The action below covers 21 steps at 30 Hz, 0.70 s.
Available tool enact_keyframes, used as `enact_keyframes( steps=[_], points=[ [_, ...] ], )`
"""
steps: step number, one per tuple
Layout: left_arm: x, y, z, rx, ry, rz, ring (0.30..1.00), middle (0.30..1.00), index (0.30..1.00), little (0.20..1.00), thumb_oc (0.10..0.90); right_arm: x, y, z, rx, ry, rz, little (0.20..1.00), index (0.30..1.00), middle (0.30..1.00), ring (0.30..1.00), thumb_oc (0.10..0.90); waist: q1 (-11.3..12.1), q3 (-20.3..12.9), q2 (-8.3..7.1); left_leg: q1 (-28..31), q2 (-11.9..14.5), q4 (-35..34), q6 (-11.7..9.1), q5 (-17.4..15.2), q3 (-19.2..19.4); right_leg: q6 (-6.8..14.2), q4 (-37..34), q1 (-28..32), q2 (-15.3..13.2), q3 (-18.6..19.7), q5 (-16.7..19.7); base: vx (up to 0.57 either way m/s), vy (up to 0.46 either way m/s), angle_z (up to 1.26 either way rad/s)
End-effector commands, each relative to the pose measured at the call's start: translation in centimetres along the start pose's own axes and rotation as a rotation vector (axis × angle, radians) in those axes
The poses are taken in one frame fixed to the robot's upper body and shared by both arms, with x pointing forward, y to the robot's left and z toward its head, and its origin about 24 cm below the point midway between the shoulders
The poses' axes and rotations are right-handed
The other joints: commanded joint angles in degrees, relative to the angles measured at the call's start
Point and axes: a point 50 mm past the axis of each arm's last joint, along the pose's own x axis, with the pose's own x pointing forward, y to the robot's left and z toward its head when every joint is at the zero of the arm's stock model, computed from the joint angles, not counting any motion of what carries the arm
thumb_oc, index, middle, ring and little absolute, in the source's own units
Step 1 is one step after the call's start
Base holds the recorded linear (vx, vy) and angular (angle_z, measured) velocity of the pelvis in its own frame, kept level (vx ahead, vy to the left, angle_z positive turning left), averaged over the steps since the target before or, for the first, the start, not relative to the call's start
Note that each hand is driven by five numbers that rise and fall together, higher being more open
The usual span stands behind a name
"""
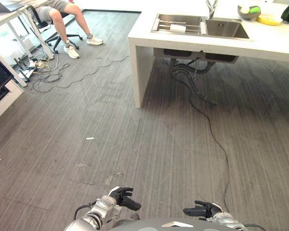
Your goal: Place the dishes in the dishwasher.
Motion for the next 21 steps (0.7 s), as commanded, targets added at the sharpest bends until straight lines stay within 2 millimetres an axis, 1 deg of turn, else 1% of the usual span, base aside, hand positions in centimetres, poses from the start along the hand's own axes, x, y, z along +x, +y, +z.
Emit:
enact_keyframes(
  steps=[1, 2, 3, 6, 7, 8, 9, 11, 14, 17, 18, 21],
  points=[
    [0.5, -0.2, 5.0, -0.022, -0.141, 0.002, 0.9, 0.9, 0.9, 0.9, 0.8, -0.1, -2.2, 3.2, 0.059, -0.125, -0.061, 0.9, 0.9, 0.9, 0.9, 0.8, 0.9, -0.4, 0.0, 3.1, 0.9, 0.5, -2.8, -3.5, 0.9, 6.5, 1.3, -2.0, 0.4, 3.2, 0.0, 0.0, 0.0, 0.0],
    [0.5, -0.2, 5.0, -0.022, -0.14, 0.002, 0.9, 0.9, 0.9, 0.9, 0.8, -0.1, -2.2, 3.2, 0.059, -0.125, -0.062, 0.9, 0.9, 0.9, 0.9, 0.8, 0.9, -0.4, 0.0, 3.1, 0.9, 0.5, -2.8, -3.5, 0.9, 6.5, 1.3, -2.0, 0.4, 3.2, 0.0, 0.0, 0.0, 0.0],
    [0.5, -0.3, 5.7, -0.022, -0.167, 0.001, 0.9, 0.9, 0.9, 0.9, 0.8, -0.2, -2.3, 3.5, 0.061, -0.142, -0.066, 0.9, 0.9, 0.9, 0.9, 0.8, 0.9, -0.5, 0.0, 3.2, 0.9, 0.5, -2.8, -3.5, 0.8, 6.5, 1.4, -1.9, 0.4, 3.1, 0.0, 0.0, 0.012, -0.05],
    [0.2, -0.2, 8.8, 0.011, -0.292, 0.006, 0.9, 0.9, 0.9, 0.9, 0.8, -0.5, -2.8, 5.3, 0.021, -0.235, -0.079, 0.9, 0.9, 0.9, 0.9, 0.8, 0.9, -0.5, 0.03, 3.3, 0.8, 0.5, -2.8, -3.6, 0.4, 6.7, 1.6, -1.9, 0.2, 2.9, -0.1, 0.0, 0.0, 0.0],
    [0.0, -0.1, 9.5, 0.013, -0.322, 0.012, 0.9, 0.9, 0.9, 0.9, 0.8, -0.7, -2.9, 5.9, 0.021, -0.266, -0.085, 0.9, 0.9, 0.9, 0.9, 0.8, 0.9, -0.4, 0.01, 3.2, 0.8, 0.6, -2.8, -3.5, 0.3, 6.7, 1.8, -2.0, 0.2, 2.8, -0.1, 0.0, 0.0, 0.0],
    [0.0, -0.1, 9.5, 0.013, -0.322, 0.011, 0.9, 0.9, 0.9, 0.9, 0.8, -0.7, -2.9, 5.9, 0.021, -0.266, -0.085, 0.9, 0.9, 0.9, 0.9, 0.8, 0.9, -0.4, 0.01, 3.2, 0.8, 0.6, -2.8, -3.6, 0.3, 6.7, 1.8, -2.0, 0.2, 2.8, -0.2, -0.04, 0.001, 0.01],
    [-0.4, 0.5, 11.3, -0.018, -0.402, 0.03, 0.9, 0.9, 0.9, 0.9, 0.8, -1.1, -3.4, 7.3, 0.048, -0.342, -0.107, 0.9, 0.9, 0.9, 0.9, 0.8, 0.9, -0.1, -0.14, 2.8, 0.8, 0.8, -2.7, -3.5, 0.0, 6.9, 2.1, -2.5, 0.1, 2.8, -0.1, -0.04, -0.002, 0.01],
    [-0.8, 1.0, 12.3, -0.05, -0.45, 0.049, 0.9, 0.9, 0.9, 0.9, 0.8, -1.4, -3.6, 7.9, 0.079, -0.381, -0.118, 0.9, 0.9, 0.9, 0.9, 0.8, 1.0, 0.2, -0.32, 2.4, 0.7, 0.7, -2.7, -3.3, -0.3, 7.0, 2.2, -2.8, 0.1, 2.7, 0.1, -0.05, -0.006, 0.0],
    [-1.3, 1.7, 13.4, -0.028, -0.499, 0.065, 0.9, 0.9, 0.9, 0.9, 0.8, -1.7, -3.5, 9.1, 0.066, -0.431, -0.107, 0.9, 0.9, 0.9, 0.9, 0.8, 1.3, 0.6, -0.66, 1.8, 0.7, 0.7, -2.6, -3.1, -0.5, 7.2, 2.5, -3.6, 0.2, 3.1, 0.3, -0.02, -0.006, 0.01],
    [-1.9, 2.3, 13.9, -0.011, -0.539, 0.079, 0.9, 0.9, 0.9, 0.9, 0.8, -2.0, -3.5, 9.4, 0.048, -0.458, -0.102, 0.9, 0.9, 0.9, 0.9, 0.8, 1.6, 0.9, -0.78, 1.5, 0.8, 1.1, -2.5, -3.3, -0.4, 7.3, 2.6, -3.9, 0.1, 3.1, 0.4, -0.01, 0.004, -0.03],
    [-1.9, 2.7, 13.6, 0.002, -0.537, 0.095, 0.9, 0.9, 0.9, 0.9, 0.8, -1.9, -3.5, 9.1, 0.04, -0.449, -0.102, 0.9, 0.9, 0.9, 0.9, 0.8, 1.9, 1.2, -0.92, 1.3, 0.6, 2.0, -2.3, -3.8, -0.4, 7.3, 2.6, -3.9, 0.1, 3.1, 0.4, 0.0, 0.008, -0.06],
    [-1.7, 2.6, 12.5, 0.006, -0.507, 0.102, 0.9, 0.9, 0.9, 0.9, 0.8, -1.7, -3.3, 8.1, 0.029, -0.409, -0.095, 0.9, 0.9, 0.9, 0.9, 0.8, 2.2, 1.5, -1.21, 1.1, 0.5, 3.6, -2.2, -4.6, -0.4, 7.2, 2.5, -3.6, 0.0, 3.4, 0.5, 0.01, 0.009, -0.11]
  ],
)
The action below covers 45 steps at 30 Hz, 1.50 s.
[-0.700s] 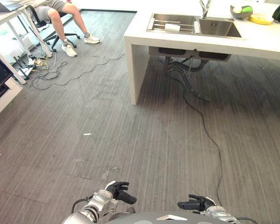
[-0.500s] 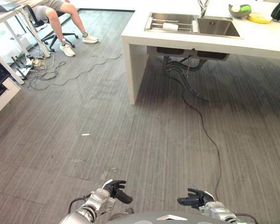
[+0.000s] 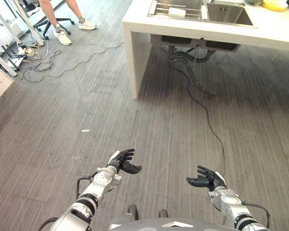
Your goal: Place the dishes in the dishwasher.
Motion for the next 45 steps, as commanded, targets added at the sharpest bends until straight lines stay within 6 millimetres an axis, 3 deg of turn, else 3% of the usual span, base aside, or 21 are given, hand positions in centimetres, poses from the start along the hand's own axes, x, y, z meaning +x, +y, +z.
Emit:
enact_keyframes(
  steps=[1, 3, 6, 10, 15, 22, 24, 26, 29, 34, 37, 39, 41, 42, 43, 45],
  points=[
    [1.1, -1.2, 2.5, 0.039, -0.079, -0.018, 0.9, 0.9, 0.9, 0.9, 0.8, -0.1, -1.6, 0.8, -0.028, -0.047, -0.034, 0.9, 0.9, 0.9, 0.9, 0.8, 1.9, -2.7, -0.29, -0.5, -0.1, 5.3, -2.0, -4.9, -0.4, 6.3, 4.4, -4.8, -0.7, 2.5, -0.5, 0.01, 0.016, -0.14],
    [1.0, -1.2, 2.1, 0.047, -0.065, -0.016, 0.9, 0.9, 0.9, 0.9, 0.8, -0.1, -1.5, 0.5, -0.029, -0.038, -0.032, 0.9, 0.9, 0.9, 0.9, 0.8, 1.8, -2.7, -0.35, -0.6, 0.0, 5.6, -2.0, -5.1, -0.3, 6.3, 4.6, -5.0, -0.7, 2.8, -0.5, 0.0, 0.015, -0.06],
    [0.7, -1.5, -0.3, 0.102, 0.033, -0.032, 0.9, 0.9, 0.9, 0.9, 0.8, -0.1, -1.5, -0.9, -0.036, 0.038, -0.032, 0.9, 0.9, 0.9, 0.9, 0.8, 1.3, -3.0, -0.32, -0.5, 0.0, 5.9, -1.9, -5.6, 1.0, 6.3, 5.0, -5.3, -0.4, 3.8, -0.6, 0.03, 0.045, -0.12],
    [0.0, -1.5, -2.7, 0.045, 0.117, -0.017, 0.9, 0.9, 0.9, 0.9, 0.8, 0.2, -1.2, -1.4, -0.028, 0.092, -0.027, 0.9, 0.9, 0.9, 0.9, 0.8, 1.0, -2.9, -0.16, -0.9, 0.0, 6.5, -1.7, -6.0, 2.0, 6.5, 5.5, -6.3, -0.3, 5.3, -0.4, 0.0, 0.034, -0.3],
    [-0.2, -1.2, -3.7, 0.009, 0.164, -0.004, 0.9, 0.9, 0.9, 0.9, 0.8, 0.5, -0.9, -1.1, -0.064, 0.112, -0.007, 0.9, 0.9, 0.9, 0.9, 0.8, 1.4, -2.2, -0.49, -2.5, -0.4, 7.9, -1.4, -6.5, 2.4, 6.9, 6.0, -7.7, -0.5, 6.4, 0.0, -0.01, 0.037, -0.18],
    [-0.4, -2.2, -4.7, -0.038, 0.219, -0.035, 0.9, 0.9, 0.9, 0.9, 0.8, 0.3, -0.4, -2.2, -0.069, 0.164, 0.015, 0.9, 0.9, 0.9, 0.9, 0.8, 1.2, -2.1, -0.12, -2.3, -1.3, 7.8, -0.6, -7.4, 2.1, 7.5, 7.1, -8.2, -1.4, 7.4, -0.4, 0.06, 0.055, 0.01],
    [-0.1, -2.2, -3.9, -0.093, 0.195, -0.021, 0.9, 0.9, 0.9, 0.9, 0.8, 0.6, 0.1, -1.4, -0.074, 0.146, 0.027, 0.9, 0.9, 0.9, 0.9, 0.8, 0.3, -0.3, 0.63, -2.4, -1.2, 6.6, 0.2, -6.6, 1.2, 8.1, 15.3, -13.2, -0.9, 7.9, -0.3, -0.03, 0.011, -0.04],
    [0.2, -2.2, -3.3, -0.099, 0.176, -0.019, 0.9, 0.9, 0.9, 0.9, 0.8, 0.9, 0.6, -0.7, -0.095, 0.127, 0.043, 0.9, 0.9, 0.9, 0.9, 0.8, 0.2, 0.9, 0.86, -2.8, -0.6, 4.9, 0.2, -5.1, 1.7, 8.4, 18.4, -16.3, 0.3, 7.3, -0.6, -0.07, -0.007, -0.07],
    [0.4, -1.8, -2.9, -0.085, 0.168, -0.014, 0.9, 0.9, 0.9, 0.9, 0.8, 1.0, 0.9, -0.6, -0.127, 0.127, 0.058, 0.9, 0.9, 0.9, 0.9, 0.8, 0.2, 1.2, 1.1, -2.2, -0.3, 4.5, -0.2, -4.8, 2.1, 7.9, 18.7, -15.8, 2.1, 7.7, -2.6, 0.08, -0.03, 0.04],
    [0.4, -1.7, -3.0, -0.058, 0.19, -0.031, 0.9, 0.9, 0.9, 0.9, 0.8, 0.7, 1.3, -1.5, -0.12, 0.158, 0.083, 0.9, 0.9, 0.9, 0.9, 0.8, 0.1, -0.1, 1.03, -0.1, 0.4, 4.6, -1.6, -6.0, 2.1, 5.5, 16.3, -13.3, 2.2, 6.4, -4.3, 0.17, -0.114, 0.09],
    [0.6, -1.0, -2.6, -0.024, 0.19, -0.018, 0.9, 0.9, 0.9, 0.9, 0.8, 1.0, 1.2, -0.8, -0.049, 0.137, 0.073, 0.9, 0.9, 0.9, 0.9, 0.8, -0.9, -0.6, 0.96, -0.6, 1.3, 12.8, -2.5, -9.1, 3.0, 4.6, 16.8, -11.9, 2.2, 6.1, -5.6, 0.21, -0.134, 0.16],
    [1.1, -0.6, -0.8, -0.082, 0.126, 0.006, 0.9, 0.9, 0.9, 0.9, 0.8, 1.2, 0.4, 0.5, 0.017, 0.094, 0.037, 0.9, 0.9, 0.9, 0.9, 0.8, -1.1, 0.9, 0.55, -7.5, 3.0, 28.7, -4.2, -7.6, 2.6, 2.8, 18.7, -10.6, 2.1, 6.0, -6.7, 0.17, -0.222, 0.06],
    [1.7, -0.5, 1.8, -0.117, 0.027, 0.014, 0.9, 0.9, 0.9, 0.9, 0.8, 1.4, 0.1, 2.4, 0.035, 0.015, 0.024, 0.9, 0.9, 0.9, 0.9, 0.8, -0.6, 2.3, -0.13, -13.8, 3.1, 38.8, -4.3, -4.8, 0.3, 1.8, 18.2, -9.2, 1.7, 6.0, -6.8, 0.16, -0.179, 0.2],
    [2.0, -0.7, 4.1, -0.127, -0.06, 0.004, 0.9, 0.9, 0.9, 0.9, 0.8, 1.4, -0.5, 3.9, 0.047, -0.046, 0.003, 0.9, 0.9, 0.9, 0.9, 0.8, 0.4, 3.4, -0.43, -17.5, 2.0, 41.3, -3.8, -5.2, -1.2, 1.9, 17.2, -7.6, 0.9, 6.1, -6.9, 0.11, -0.083, 0.18],
    [2.0, -0.7, 4.1, -0.127, -0.06, 0.004, 0.9, 0.9, 0.9, 0.9, 0.8, 1.4, -0.5, 3.9, 0.047, -0.046, 0.003, 0.9, 0.9, 0.9, 0.9, 0.8, 0.3, 3.2, -0.47, -17.7, 1.9, 41.2, -3.8, -5.0, -1.2, 1.9, 17.1, -7.8, 0.9, 6.1, -6.8, 0.13, -0.042, 0.04],
    [1.8, -0.9, 7.8, -0.168, -0.222, -0.026, 0.9, 0.9, 0.9, 0.9, 0.8, 1.0, -1.5, 5.3, 0.072, -0.133, -0.012, 0.9, 0.9, 0.9, 0.9, 0.8, 2.1, 3.4, -0.53, -21.2, 0.5, 37.5, -3.5, -5.0, -2.2, 2.8, 14.0, -5.0, -0.6, 6.0, -6.9, 0.33, 0.033, 0.07]
  ],
)
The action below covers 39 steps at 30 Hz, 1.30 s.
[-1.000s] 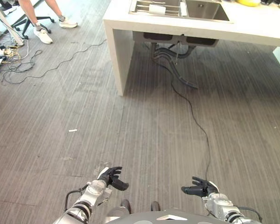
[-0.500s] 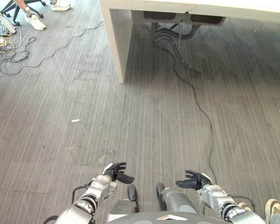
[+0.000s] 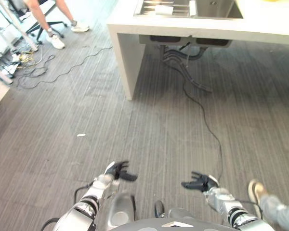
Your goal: Place the dishes in the dishwasher.
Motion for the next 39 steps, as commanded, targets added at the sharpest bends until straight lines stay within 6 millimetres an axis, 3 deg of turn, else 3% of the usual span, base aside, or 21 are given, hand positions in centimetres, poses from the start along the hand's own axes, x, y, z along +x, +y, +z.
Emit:
enact_keyframes(
  steps=[1, 3, 5, 8, 10, 12, 14, 15, 16, 17, 18, 19, 20, 21, 22, 23, 24, 27, 28, 34, 39],
  points=[
    [-0.4, -1.4, 10.4, -0.118, -0.414, -0.074, 0.9, 0.9, 0.9, 0.9, 0.8, -1.2, -3.9, 4.6, 0.08, -0.249, -0.078, 0.9, 0.9, 0.9, 0.9, 0.8, 3.6, 1.2, 1.47, 3.5, -3.4, -19.2, 2.7, 0.1, 1.5, 10.6, 1.7, 4.2, -4.0, 2.5, -6.4, 0.48, 0.118, 0.12],
    [-0.7, -1.5, 11.2, -0.14, -0.448, -0.087, 0.9, 0.9, 0.9, 0.9, 0.8, -1.3, -4.3, 4.6, 0.085, -0.251, -0.09, 0.9, 0.9, 0.9, 0.9, 0.8, 4.3, 0.9, 2.18, 3.7, -3.5, -24.6, 2.5, 2.0, 0.5, 10.6, 1.0, 4.8, -4.2, 2.1, -7.0, 0.32, 0.105, -0.2],
    [-2.2, -1.0, 14.1, -0.219, -0.587, -0.107, 0.9, 0.9, 0.9, 0.9, 0.8, -1.4, -5.8, 4.3, 0.101, -0.227, -0.146, 0.9, 0.9, 0.9, 0.9, 0.8, 7.2, 0.6, 3.82, -0.1, -3.1, -38.8, 0.9, 5.9, -1.1, 11.8, -0.1, 9.3, -5.2, 1.6, -10.4, 0.53, 0.128, -0.5],
    [-4.0, 0.1, 15.8, -0.279, -0.705, -0.118, 0.9, 0.9, 0.9, 0.9, 0.8, -1.3, -6.1, 2.2, 0.088, -0.14, -0.164, 0.9, 0.9, 0.9, 0.9, 0.8, 9.1, -1.5, 3.99, 0.3, -3.7, -40.2, 1.4, 9.8, 1.4, 13.3, 1.9, 14.0, -7.6, 1.9, -12.6, 0.88, 0.228, -0.06],
    [-5.1, 1.0, 16.1, -0.337, -0.754, -0.144, 0.9, 0.9, 0.9, 0.9, 0.8, -1.7, -6.7, -0.5, 0.061, -0.042, -0.166, 0.9, 0.9, 0.9, 0.9, 0.8, 9.7, -3.9, 3.35, 1.8, -7.3, -39.4, 3.0, 10.7, -0.5, 15.7, 7.0, 13.9, -11.6, 2.7, -4.7, 0.78, 0.301, -0.08],
    [-6.4, 1.7, 17.3, -0.289, -0.822, -0.147, 0.9, 0.9, 0.9, 0.9, 0.8, -2.6, -7.9, -4.0, 0.048, 0.097, -0.211, 0.9, 0.9, 0.9, 0.9, 0.8, 9.8, -3.5, 2.73, 4.7, -9.3, -37.9, 4.4, 8.5, -0.1, 18.4, 20.8, 9.8, -13.6, 3.6, 13.5, 0.63, 0.199, -0.53],
    [-8.6, 2.5, 19.7, -0.224, -0.956, -0.144, 0.9, 0.9, 0.9, 0.9, 0.8, -3.7, -8.6, -7.0, 0.077, 0.214, -0.237, 0.9, 0.9, 0.9, 0.9, 0.8, 9.7, -2.5, 3.47, 9.7, -10.0, -37.7, 6.2, 5.4, -0.5, 17.9, 32.3, 5.6, -11.9, 4.1, 19.6, 0.58, 0.124, 0.15],
    [-9.6, 2.6, 20.9, -0.163, -1.013, -0.137, 0.9, 0.9, 0.9, 0.9, 0.8, -4.2, -8.8, -8.2, 0.093, 0.267, -0.251, 0.9, 0.9, 0.9, 0.9, 0.8, 10.0, -2.1, 4.26, 11.8, -9.9, -37.3, 7.1, 4.1, -1.0, 17.8, 36.8, 3.5, -12.1, 3.3, 19.8, 0.53, 0.154, 0.79],
    [-11.2, 2.8, 22.4, -0.113, -1.101, -0.123, 0.9, 0.9, 0.9, 0.9, 0.8, -4.8, -8.9, -9.4, 0.118, 0.317, -0.263, 0.9, 0.9, 0.9, 0.9, 0.8, 10.1, -1.4, 5.2, 13.6, -9.7, -36.8, 7.9, 3.0, -1.3, 16.8, 39.8, 0.4, -13.3, 1.5, 18.2, 0.54, 0.166, 0.74],
    [-13.0, 2.7, 24.0, -0.044, -1.195, -0.125, 0.9, 0.9, 0.9, 0.9, 0.8, -5.5, -9.0, -10.9, 0.159, 0.371, -0.275, 0.9, 0.9, 0.9, 0.9, 0.8, 9.6, -1.0, 5.9, 16.2, -10.0, -36.8, 8.3, 1.4, -1.8, 14.6, 39.4, -2.9, -14.2, 0.0, 13.2, 0.34, 0.104, 0.52],
    [-13.0, 2.7, 24.0, -0.044, -1.195, -0.124, 0.9, 0.9, 0.9, 0.9, 0.8, -5.5, -9.0, -10.9, 0.159, 0.37, -0.274, 0.9, 0.9, 0.9, 0.9, 0.8, 9.6, -1.0, 5.9, 16.1, -10.0, -36.7, 8.3, 1.5, -1.8, 14.6, 39.5, -2.9, -14.2, -0.1, 13.2, 0.33, 0.053, 0.33],
    [-14.5, 2.7, 24.9, 0.005, -1.266, -0.119, 0.9, 0.9, 0.9, 0.9, 0.8, -6.3, -9.1, -12.1, 0.198, 0.413, -0.288, 0.9, 0.9, 0.9, 0.9, 0.8, 8.8, -0.8, 6.15, 18.0, -10.3, -36.7, 8.5, 0.7, -2.3, 13.8, 37.7, -5.2, -14.3, -1.1, 9.4, 0.45, -0.04, 0.39],
    [-17.6, 2.5, 26.3, 0.122, -1.407, -0.117, 0.9, 0.9, 0.9, 0.9, 0.8, -7.6, -8.7, -14.3, 0.281, 0.479, -0.288, 0.9, 0.9, 0.9, 0.9, 0.8, 5.9, -0.7, 7.13, 22.6, -9.6, -37.5, 7.7, -0.6, -3.9, 13.5, 31.3, -10.2, -11.6, -2.8, -0.6, 0.59, -0.094, 0.39],
    [-19.0, 2.3, 26.7, 0.17, -1.471, -0.118, 0.9, 0.9, 0.9, 0.9, 0.8, -7.8, -8.6, -14.7, 0.284, 0.492, -0.283, 0.9, 0.9, 0.9, 0.9, 0.8, 4.8, -0.6, 6.92, 24.4, -9.5, -37.9, 7.1, -1.5, -4.5, 14.3, 24.5, -11.0, -10.7, -3.7, -1.3, 0.45, -0.102, 0.6],
    [-19.1, 2.3, 26.7, 0.17, -1.471, -0.116, 0.9, 0.9, 0.9, 0.9, 0.8, -7.8, -8.6, -14.7, 0.283, 0.492, -0.282, 0.9, 0.9, 0.9, 0.9, 0.8, 4.6, -0.6, 7.2, 24.4, -9.2, -38.0, 7.1, -1.3, -4.7, 14.2, 23.7, -10.6, -10.4, -4.0, -0.8, 0.4, -0.208, 0.76],
    [-21.1, 1.8, 27.5, 0.211, -1.578, -0.128, 0.9, 0.9, 0.9, 0.9, 0.8, -8.1, -8.4, -15.2, 0.268, 0.513, -0.276, 0.9, 0.9, 0.9, 0.9, 0.8, 3.0, -0.8, 6.32, 27.2, -9.4, -39.7, 6.2, -3.2, -4.3, 16.1, 8.8, -11.8, -8.1, -5.3, 0.8, 0.33, -0.221, 0.87],
    [-21.7, 1.1, 28.0, 0.232, -1.615, -0.151, 0.9, 0.9, 0.9, 0.9, 0.8, -8.1, -8.1, -15.5, 0.276, 0.524, -0.269, 0.9, 0.9, 0.9, 0.9, 0.8, 2.3, -0.7, 6.17, 27.5, -9.2, -39.4, 5.7, -3.5, -4.8, 16.8, 3.8, -10.6, -6.5, -4.0, 2.7, 0.43, -0.305, 0.7],
    [-22.9, -0.1, 28.9, 0.244, -1.706, -0.186, 0.9, 0.9, 0.9, 0.9, 0.8, -7.9, -7.7, -15.4, 0.277, 0.523, -0.261, 0.9, 0.9, 0.9, 0.9, 0.8, 2.3, -1.3, 6.2, 27.5, -9.0, -36.9, 4.6, -3.5, -5.2, 16.4, 2.9, -7.8, -5.4, -0.6, 2.4, 0.21, -0.154, 0.74],
    [-23.4, -1.7, 29.4, 0.222, -1.753, -0.255, 0.9, 0.9, 0.9, 0.9, 0.8, -7.4, -7.8, -14.7, 0.287, 0.494, -0.261, 0.9, 0.9, 0.9, 0.9, 0.8, 2.3, -2.1, 6.24, 27.6, -8.9, -35.9, 4.0, -2.3, -6.1, 15.1, 3.2, -6.7, -5.3, 0.2, 2.9, 0.25, -0.173, 0.21],
    [-22.8, -3.8, 30.2, 0.191, -1.739, -0.37, 0.9, 0.9, 0.9, 0.9, 0.8, -5.3, -8.9, -10.5, 0.273, 0.352, -0.271, 0.9, 0.9, 0.9, 0.9, 0.8, 1.8, -4.3, 7.12, 28.9, -7.5, -37.0, 2.4, -0.4, -8.3, 13.0, 2.1, -3.4, -4.8, -1.3, 1.1, 0.18, -0.145, -0.04],
    [-21.5, -4.3, 30.1, 0.161, -1.677, -0.394, 0.9, 0.9, 0.9, 0.9, 0.8, -5.3, -8.9, -10.6, 0.279, 0.353, -0.265, 0.9, 0.9, 0.9, 0.9, 0.8, 1.3, -5.0, 8.09, 29.8, -6.6, -38.2, 1.6, 0.7, -8.4, 12.2, 2.5, -2.8, -4.2, -1.8, 0.0, 0.09, -0.032, -0.07]
  ],
)
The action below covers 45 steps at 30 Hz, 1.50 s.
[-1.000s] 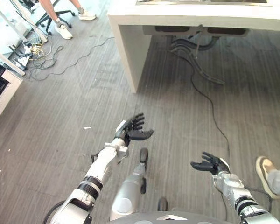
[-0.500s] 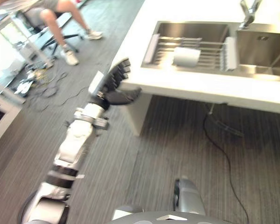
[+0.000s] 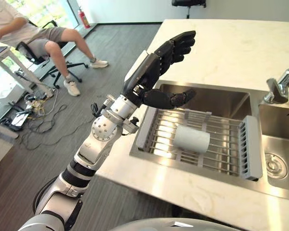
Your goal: Place the dishes in the dishwasher.
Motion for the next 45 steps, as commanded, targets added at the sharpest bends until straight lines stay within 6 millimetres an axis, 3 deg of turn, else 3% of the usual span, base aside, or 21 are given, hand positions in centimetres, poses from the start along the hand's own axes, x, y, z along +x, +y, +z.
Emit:
enact_keyframes(
  steps=[1, 7, 11, 14, 18, 19, 20, 21, 22, 24, 26, 27, 28, 29, 31, 34, 39, 45],
  points=[
    [2.6, 1.6, 5.4, 0.051, -0.288, 0.033, 0.9, 0.9, 0.9, 0.9, 0.8, -0.1, -0.8, 3.3, 0.057, -0.082, -0.022, 0.9, 0.9, 0.9, 0.9, 0.8, 2.0, 0.7, 1.6, 2.9, 0.4, -4.4, 3.2, 1.9, 0.8, 10.0, 6.5, 0.5, 0.9, 3.9, -7.6, 0.06, -0.003, -0.12],
    [2.6, 1.7, 3.6, 0.039, -0.196, 0.037, 0.9, 0.9, 0.9, 0.9, 0.8, -0.2, -0.7, -1.5, 0.072, 0.06, -0.035, 0.9, 0.9, 0.9, 0.9, 0.8, 1.7, 0.3, 1.87, 4.0, 0.7, -6.3, 3.6, 1.5, 1.0, 10.1, 4.5, 2.3, 1.4, 4.0, -7.2, 0.01, 0.019, -0.08],
    [2.6, 1.5, 2.7, 0.033, -0.152, 0.025, 0.9, 0.9, 0.9, 0.9, 0.8, -0.3, -0.7, -2.4, 0.08, 0.089, -0.038, 0.9, 0.9, 0.9, 0.9, 0.8, 1.9, 0.4, 1.87, 4.2, 0.7, -7.0, 4.1, 0.9, 1.5, 10.4, 3.5, 2.9, 1.4, 4.5, -6.6, -0.04, 0.043, 0.05],
    [2.4, 1.4, 2.1, 0.037, -0.117, 0.008, 0.9, 0.9, 0.9, 0.9, 0.8, -0.1, -0.2, -1.6, 0.074, 0.065, -0.026, 0.9, 0.9, 0.9, 0.9, 0.8, 1.8, 1.7, 1.34, 3.6, 0.4, -8.2, 5.3, -0.7, 2.6, 11.4, 3.1, 1.2, 1.4, 5.7, -4.9, -0.17, 0.052, -0.08],
    [1.9, 2.1, 1.8, 0.083, -0.089, 0.023, 0.9, 0.9, 0.9, 0.9, 0.8, 0.3, 2.0, 1.0, 0.024, -0.019, 0.023, 0.9, 0.9, 0.9, 0.9, 0.8, 2.6, 3.9, -0.98, 0.1, -0.2, -9.2, 6.2, -2.4, 8.4, 15.6, 1.2, -5.3, 2.7, 8.4, 1.2, -0.23, -0.029, -0.34],
    [1.9, 2.1, 1.8, 0.083, -0.089, 0.023, 0.9, 0.9, 0.9, 0.9, 0.8, 0.3, 2.0, 1.0, 0.024, -0.019, 0.023, 0.9, 0.9, 0.9, 0.9, 0.8, 2.6, 3.9, -0.98, 0.1, -0.2, -9.2, 6.2, -2.4, 8.4, 15.6, 1.2, -5.3, 2.7, 8.4, 1.2, -0.13, -0.026, -0.66],
    [2.0, 2.0, 1.7, 0.08, -0.088, 0.024, 0.9, 0.9, 0.9, 0.9, 0.8, 0.4, 2.4, 1.4, 0.017, -0.035, 0.035, 0.9, 0.9, 0.9, 0.9, 0.8, 2.2, 4.6, -1.22, -1.4, -0.1, -8.7, 6.3, -2.1, 8.8, 17.5, 1.1, -7.5, 2.9, 10.3, 2.9, -0.19, -0.142, -0.77],
    [2.7, 1.2, 0.8, 0.049, -0.068, 0.014, 0.9, 0.9, 0.9, 0.9, 0.8, 0.4, 2.5, 3.8, -0.006, -0.068, 0.037, 0.9, 0.9, 0.9, 0.9, 0.8, 2.6, 5.1, -1.08, -3.1, 0.8, -7.6, 6.3, -1.9, 7.3, 19.0, 2.0, -9.7, 3.1, 14.8, 2.3, -0.28, -0.189, -0.83],
    [3.3, 0.4, 0.8, 0.029, -0.07, -0.023, 0.9, 0.9, 0.9, 0.9, 0.8, 0.4, 3.1, 4.7, 0.027, -0.086, 0.046, 0.9, 0.9, 0.9, 0.9, 0.8, 4.6, 5.8, -0.59, -3.6, 1.3, -6.2, 6.6, -2.1, 6.9, 18.8, 3.5, -9.2, 0.9, 14.0, 0.4, -0.24, -0.223, -0.52],
    [3.3, 0.2, 0.5, 0.013, -0.055, -0.034, 0.9, 0.9, 0.9, 0.9, 0.8, 0.5, 3.7, 5.2, 0.049, -0.087, 0.054, 0.9, 0.9, 0.9, 0.9, 0.8, 7.0, 6.1, 0.0, -4.2, 2.2, -4.6, 6.9, -2.6, 6.5, 15.0, 5.5, -7.2, -3.5, 8.9, -2.6, -0.18, -0.175, 0.05],
    [2.6, 0.9, -0.2, -0.004, -0.024, -0.014, 0.9, 0.9, 0.9, 0.9, 0.8, 0.5, 3.6, 4.4, 0.057, -0.076, 0.063, 0.9, 0.9, 0.9, 0.9, 0.8, 7.7, 5.8, -0.37, -5.3, 4.1, -2.8, 6.5, -2.4, 8.2, 14.1, 8.1, -5.0, -9.1, 3.6, -4.0, -0.16, -0.19, 0.5],
    [2.6, 0.9, -0.2, -0.005, -0.023, -0.014, 0.9, 0.9, 0.9, 0.9, 0.8, 0.5, 3.6, 4.3, 0.057, -0.075, 0.063, 0.9, 0.9, 0.9, 0.9, 0.8, 7.7, 5.7, -0.34, -5.2, 4.1, -2.8, 6.5, -2.7, 8.1, 14.1, 8.2, -4.8, -9.1, 3.5, -4.4, -0.11, -0.276, 0.36],
    [2.0, 1.5, -0.5, 0.004, -0.003, 0.002, 0.9, 0.9, 0.9, 0.9, 0.8, 0.5, 3.4, 2.5, 0.085, -0.027, 0.061, 0.9, 0.9, 0.9, 0.9, 0.8, 8.6, 4.4, -1.41, -6.3, 5.5, -0.6, 5.9, -2.9, 8.8, 14.1, 10.2, -1.3, -13.2, 3.6, -2.6, -0.05, -0.309, 0.23],
    [1.6, 1.9, -0.6, 0.009, 0.01, 0.021, 0.9, 0.9, 0.9, 0.9, 0.8, 0.5, 3.3, 1.1, 0.097, 0.007, 0.058, 0.9, 0.9, 0.9, 0.9, 0.8, 9.3, 3.4, -2.76, -7.0, 5.6, 1.5, 5.7, -3.8, 9.1, 14.5, 7.9, 2.4, -14.5, 4.0, -1.7, -0.11, -0.446, -0.01],
    [0.5, 2.8, -0.9, 0.03, 0.039, 0.053, 0.9, 0.9, 0.9, 0.9, 0.8, 0.4, 3.2, -0.4, 0.093, 0.048, 0.065, 0.9, 0.9, 0.9, 0.9, 0.8, 9.7, 2.4, -4.55, -8.2, 6.7, 3.9, 4.6, -4.3, 10.7, 16.7, 5.3, 3.3, -14.5, 3.6, -2.2, -0.11, -0.308, -0.03],
    [-0.7, 4.1, -1.1, 0.077, 0.07, 0.109, 0.9, 0.9, 0.9, 0.9, 0.8, 0.3, 3.0, -1.8, 0.072, 0.088, 0.067, 0.9, 0.9, 0.9, 0.9, 0.8, 10.1, 1.7, -5.51, -8.3, 8.4, 5.5, 3.6, -4.0, 11.2, 16.5, 1.9, 4.7, -11.6, 3.4, -4.6, -0.13, -0.282, -0.79],
    [-1.4, 4.9, -1.2, 0.145, 0.092, 0.132, 0.9, 0.9, 0.9, 0.9, 0.8, 0.1, 2.1, -2.6, 0.077, 0.103, 0.046, 0.9, 0.9, 0.9, 0.9, 0.8, 8.8, 1.3, -4.82, -6.6, 10.2, 2.2, 2.0, -1.1, 10.1, 14.2, 1.0, 7.1, -8.1, 1.8, -7.8, -0.12, -0.181, -0.08],
    [-1.3, 4.3, -1.7, 0.161, 0.114, 0.083, 0.9, 0.9, 0.9, 0.9, 0.8, -0.2, 1.8, -4.1, 0.121, 0.136, 0.035, 0.9, 0.9, 0.9, 0.9, 0.8, 6.5, -0.1, -3.66, -4.1, 10.8, -4.6, 1.6, 2.4, 8.9, 13.1, 0.8, 8.4, -5.9, 0.7, -8.4, -0.05, -0.058, 0.18]
  ],
)
